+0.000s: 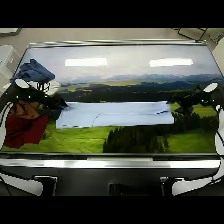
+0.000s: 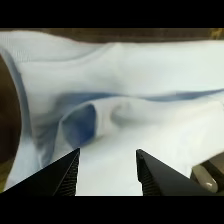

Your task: Fold the clothes and pants, and hang the long-sleeved shirts on hangers.

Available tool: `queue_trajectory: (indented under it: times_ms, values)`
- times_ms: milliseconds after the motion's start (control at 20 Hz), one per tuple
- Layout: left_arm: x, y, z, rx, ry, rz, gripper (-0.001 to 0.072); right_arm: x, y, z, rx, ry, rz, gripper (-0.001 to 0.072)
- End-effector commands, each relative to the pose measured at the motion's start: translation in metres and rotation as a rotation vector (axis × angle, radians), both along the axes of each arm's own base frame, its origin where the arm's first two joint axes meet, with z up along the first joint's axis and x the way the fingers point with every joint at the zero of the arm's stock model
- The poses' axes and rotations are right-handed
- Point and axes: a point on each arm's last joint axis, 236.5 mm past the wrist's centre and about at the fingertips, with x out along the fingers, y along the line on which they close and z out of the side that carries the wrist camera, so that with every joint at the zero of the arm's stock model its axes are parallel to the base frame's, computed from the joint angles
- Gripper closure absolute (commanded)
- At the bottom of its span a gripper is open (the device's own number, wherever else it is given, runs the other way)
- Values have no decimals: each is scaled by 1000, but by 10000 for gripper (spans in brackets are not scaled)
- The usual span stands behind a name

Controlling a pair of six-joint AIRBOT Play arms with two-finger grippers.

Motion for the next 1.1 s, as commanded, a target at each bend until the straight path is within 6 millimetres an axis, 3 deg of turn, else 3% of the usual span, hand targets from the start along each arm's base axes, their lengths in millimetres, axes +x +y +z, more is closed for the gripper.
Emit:
queue_trajectory:
  times_ms: [0, 200, 250, 350, 400, 550, 600, 650, 700, 800, 900, 1050]
  values:
    - [-5, -2, 25, -29, -13, -14, 301, -24, 3, -18, 37, 108, 62, -3]
    - [-3, -26, 61, -82, -89, -32, 302, -22, 31, -37, 149, 142, 74, 19]
    - [-3, -33, 69, -95, -108, -38, 302, -21, 37, -38, 170, 143, 74, 142]
    - [-3, -49, 82, -118, -139, -58, 303, -15, 48, -33, 203, 120, 84, 576]
    - [-2, -60, 86, -130, -155, -69, 305, -13, 58, -23, 246, 86, 118, 662]
    - [8, -102, 87, -135, -222, -105, 356, 0, 81, 34, 332, -76, 189, 665]
    - [13, -121, 85, -130, -258, -113, 461, 2, 87, 58, 349, -127, 197, 665]
    - [17, -143, 81, -126, -296, -122, 632, 2, 96, 84, 357, -178, 214, 665]
    - [19, -169, 73, -124, -329, -135, 681, 0, 105, 109, 352, -225, 241, 665]
    - [9, -222, 50, -132, -311, -151, 681, -10, 126, 155, 314, -321, 304, 665]
    - [-14, -261, 18, -137, -210, -159, 681, -24, 145, 199, 291, -397, 335, 664]
    - [-44, -290, -16, -126, -100, -172, 682, -49, 166, 251, 265, -502, 369, 664]
